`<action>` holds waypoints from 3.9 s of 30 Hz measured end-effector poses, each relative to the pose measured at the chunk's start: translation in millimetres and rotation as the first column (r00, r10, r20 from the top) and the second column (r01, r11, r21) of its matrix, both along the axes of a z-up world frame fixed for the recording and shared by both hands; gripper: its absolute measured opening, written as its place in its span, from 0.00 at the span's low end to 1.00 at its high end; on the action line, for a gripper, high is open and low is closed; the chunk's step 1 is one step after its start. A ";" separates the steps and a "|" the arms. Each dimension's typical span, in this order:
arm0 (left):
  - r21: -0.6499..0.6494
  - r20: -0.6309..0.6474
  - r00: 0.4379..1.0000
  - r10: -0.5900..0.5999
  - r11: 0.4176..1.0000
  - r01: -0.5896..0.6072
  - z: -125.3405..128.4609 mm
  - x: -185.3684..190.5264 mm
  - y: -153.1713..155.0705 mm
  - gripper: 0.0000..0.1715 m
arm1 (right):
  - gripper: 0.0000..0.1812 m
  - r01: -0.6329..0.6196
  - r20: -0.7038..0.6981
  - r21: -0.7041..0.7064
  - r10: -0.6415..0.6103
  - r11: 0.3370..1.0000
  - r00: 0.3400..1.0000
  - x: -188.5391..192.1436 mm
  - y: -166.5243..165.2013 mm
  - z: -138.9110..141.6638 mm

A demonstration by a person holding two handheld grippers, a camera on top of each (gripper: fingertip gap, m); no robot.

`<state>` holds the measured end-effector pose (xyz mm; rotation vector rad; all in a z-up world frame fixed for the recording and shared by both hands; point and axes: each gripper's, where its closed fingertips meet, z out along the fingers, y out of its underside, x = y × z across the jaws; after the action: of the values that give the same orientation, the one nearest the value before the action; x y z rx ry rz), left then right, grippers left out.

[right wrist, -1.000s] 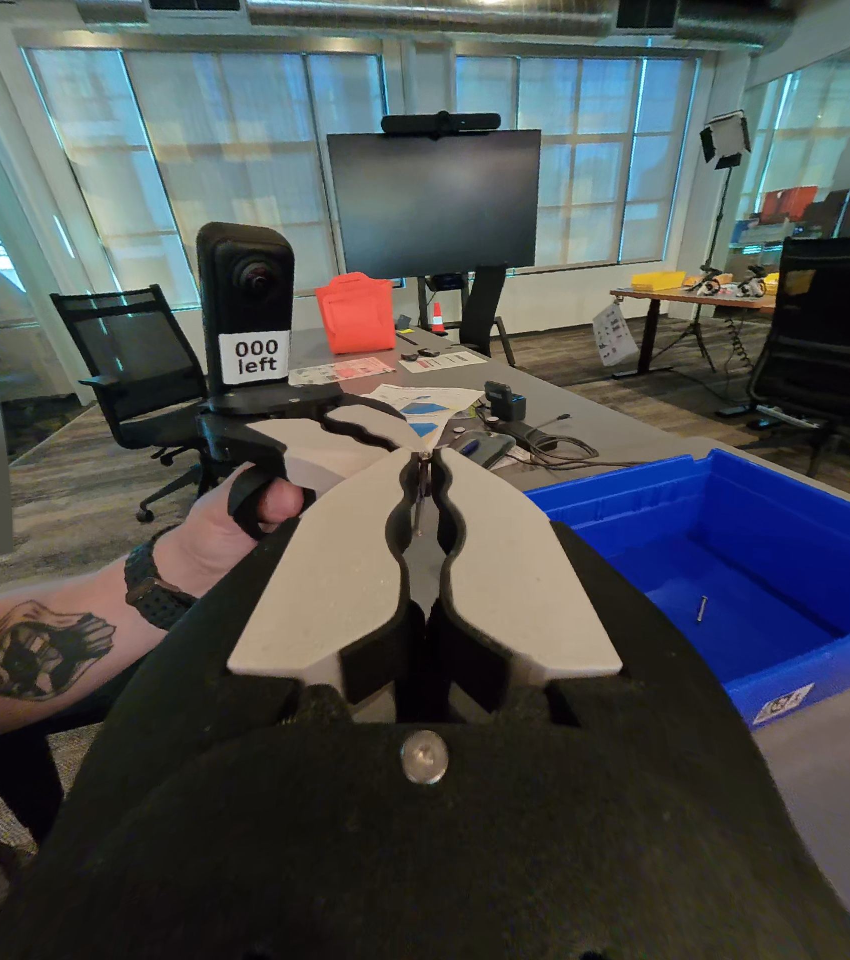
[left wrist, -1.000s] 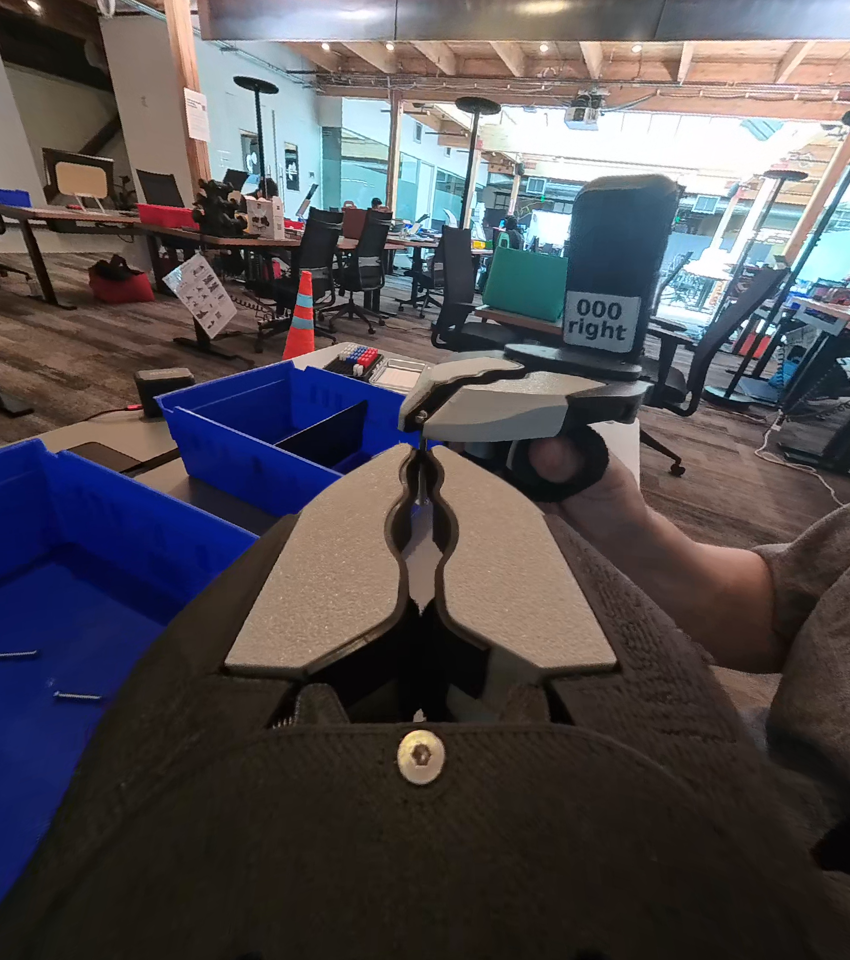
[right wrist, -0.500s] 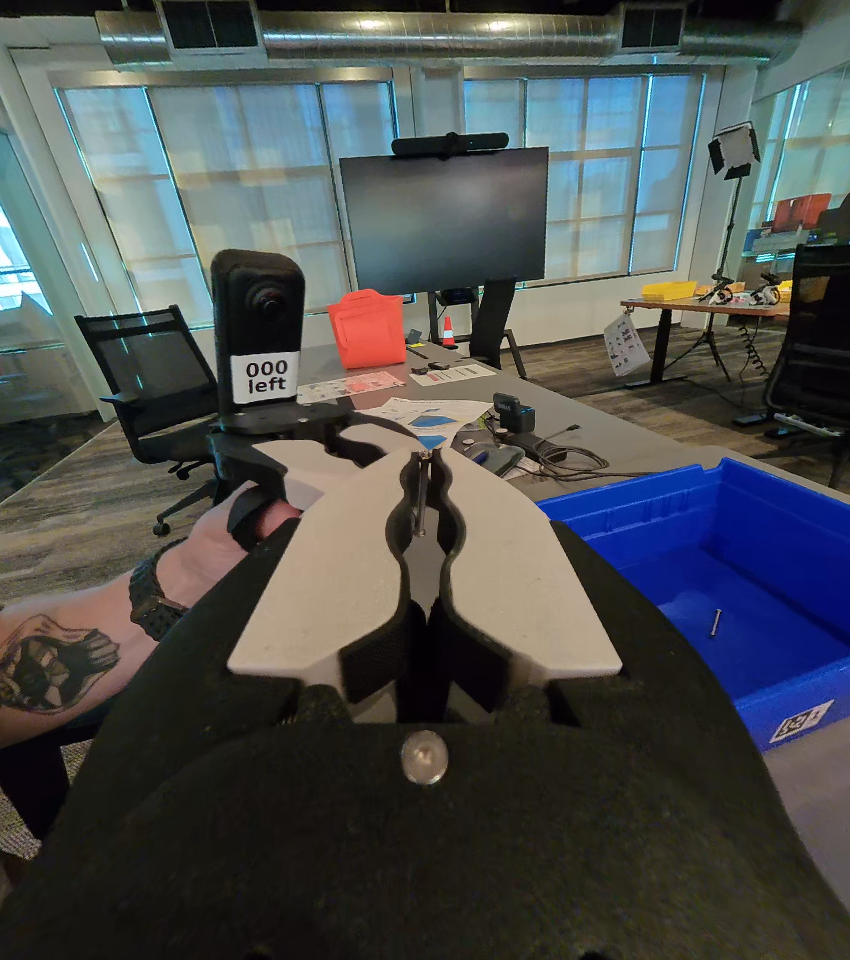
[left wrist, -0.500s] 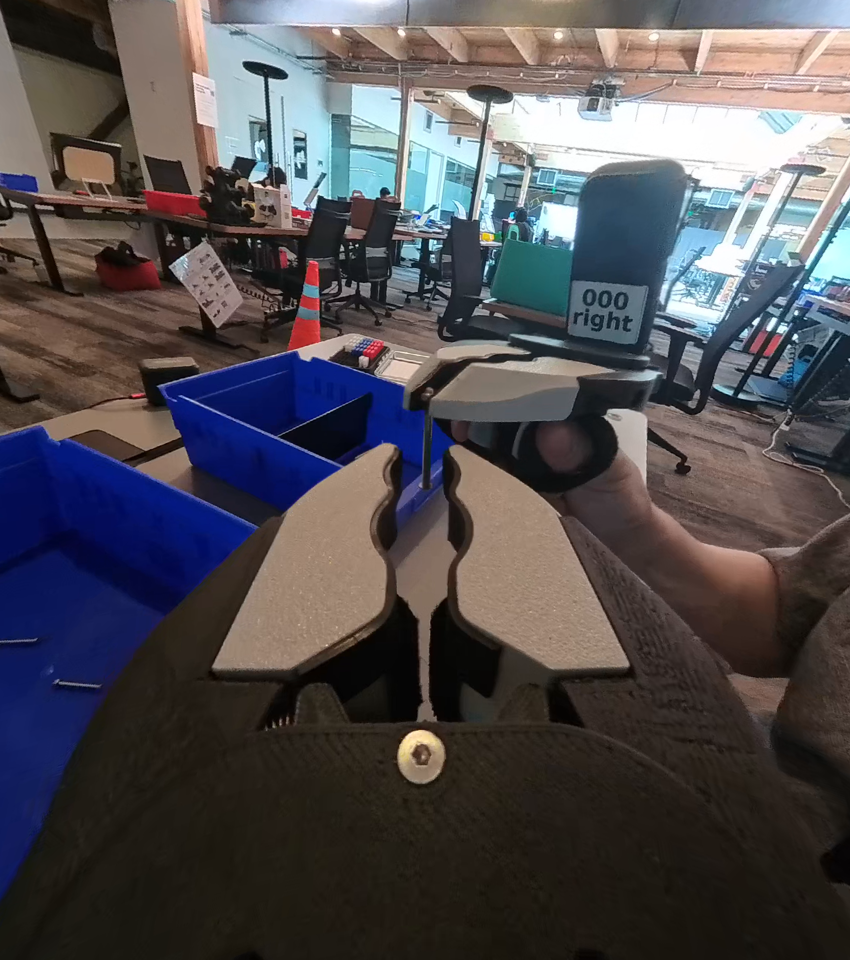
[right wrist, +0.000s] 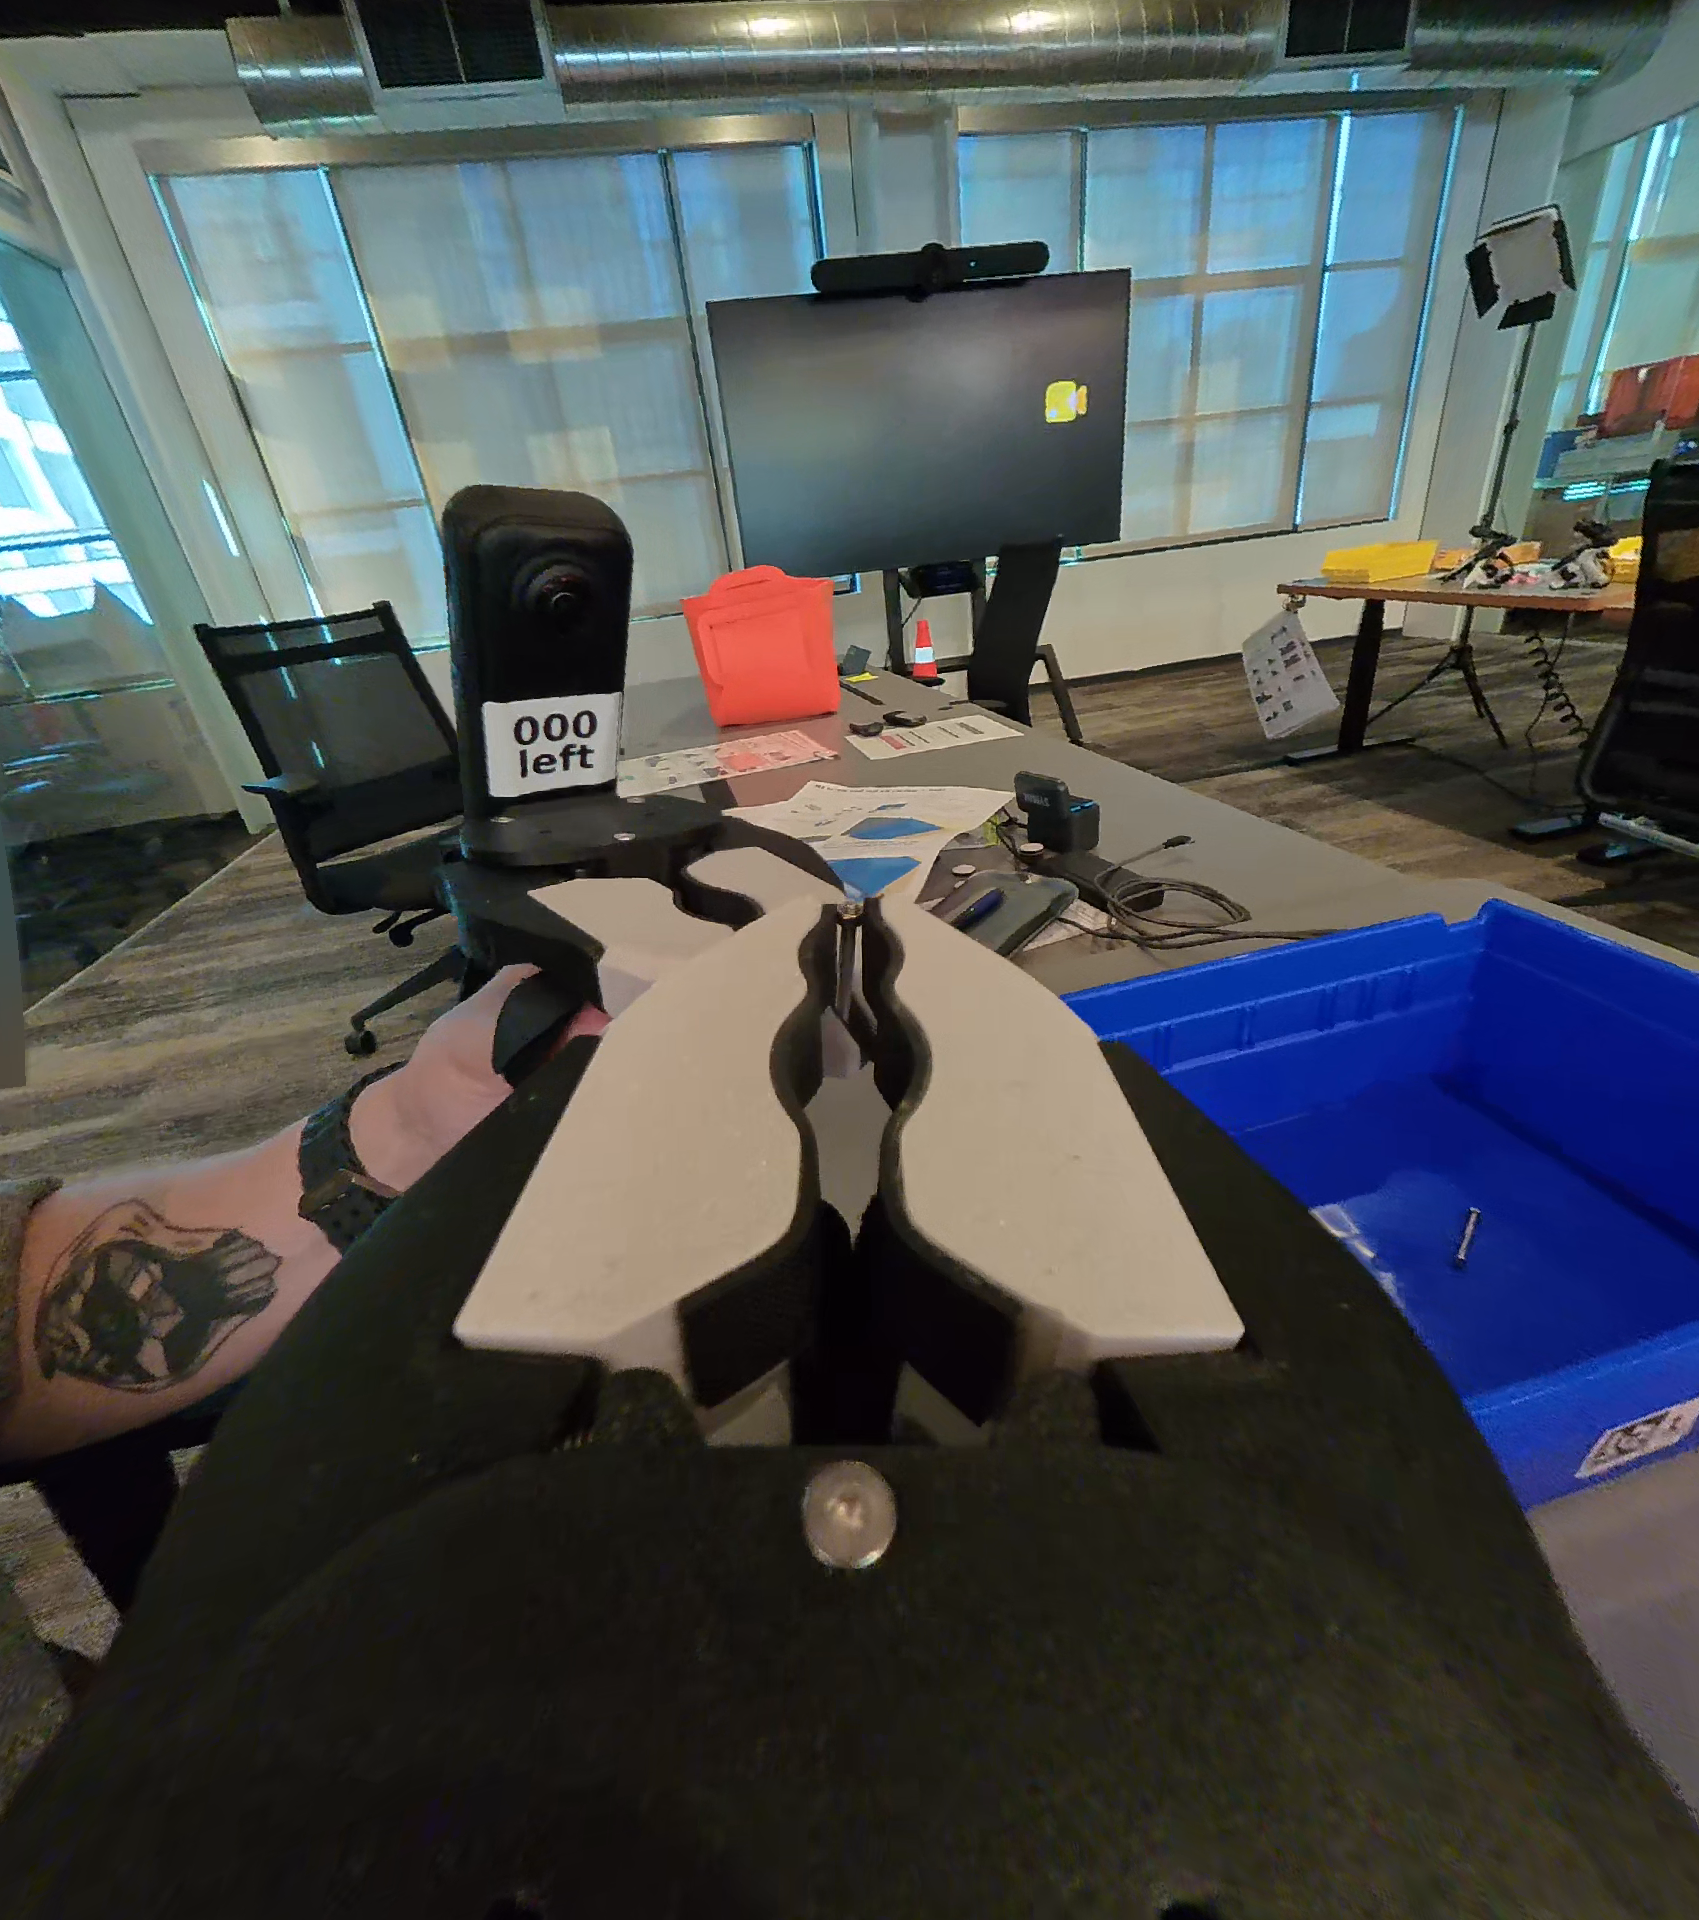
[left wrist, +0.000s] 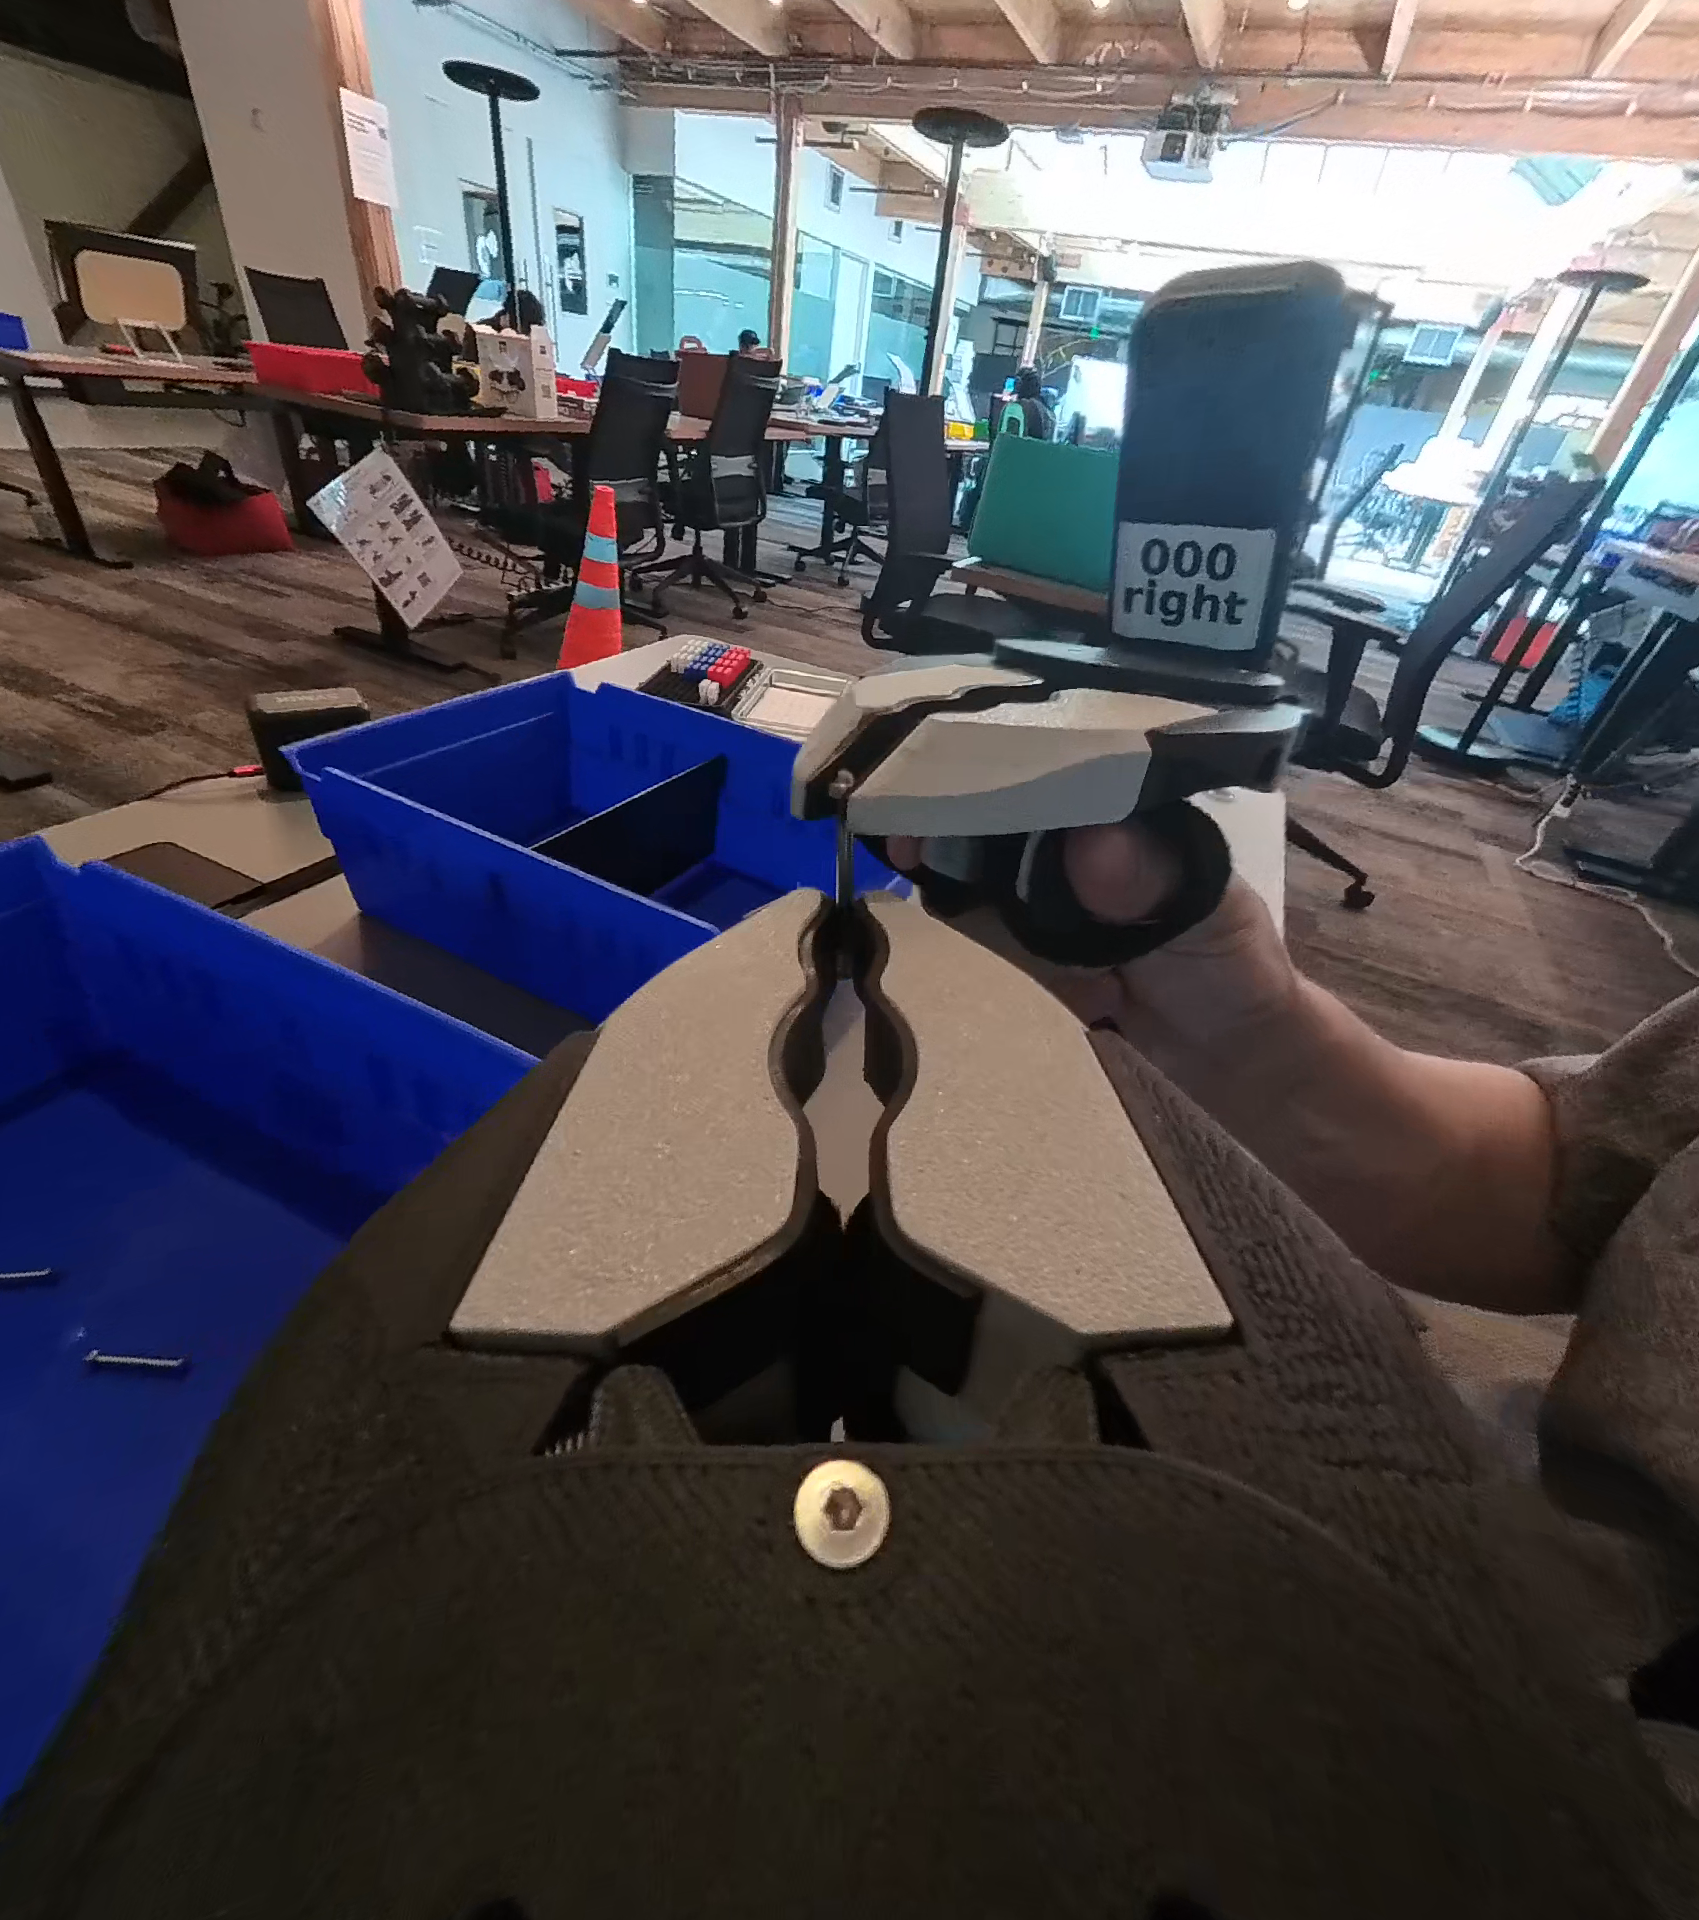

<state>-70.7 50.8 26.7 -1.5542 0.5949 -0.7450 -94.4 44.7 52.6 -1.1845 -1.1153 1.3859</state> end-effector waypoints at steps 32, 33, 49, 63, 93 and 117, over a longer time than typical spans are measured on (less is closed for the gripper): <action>-0.043 0.210 0.793 -0.572 0.805 0.592 14.8 73.0 -78.9 0.01 | 0.16 -0.927 -0.169 -0.072 0.911 0.368 0.375 74.0 -70.6 15.9; -0.039 0.210 0.794 -0.571 0.806 0.590 15.9 72.3 -78.9 0.01 | 0.16 -0.907 -0.150 -0.071 0.895 0.415 0.421 71.4 -68.3 15.2; -0.014 -0.020 0.983 0.181 0.983 -0.182 -8.4 23.7 3.4 0.01 | 0.14 0.456 0.010 0.141 -0.462 0.879 0.887 38.7 7.4 -2.0; 0.014 -0.050 0.981 0.189 0.982 -0.189 -6.0 24.8 0.9 0.01 | 0.05 0.461 0.008 0.146 -0.467 0.876 0.884 29.8 5.2 -4.2; -0.037 0.119 0.906 -0.406 0.910 0.412 12.8 94.6 -65.4 0.01 | 0.03 -0.999 -0.160 -0.032 0.987 0.031 0.036 101.7 -72.0 15.1; 0.009 -0.105 0.983 0.150 0.989 -0.150 -6.0 48.4 -9.0 0.01 | 0.16 0.502 -0.034 0.178 -0.504 0.847 0.863 61.7 -9.3 1.7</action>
<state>-22.2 41.8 20.7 -1.6257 0.5483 -0.5515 -32.6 35.4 54.3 -1.2407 -0.8339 0.8519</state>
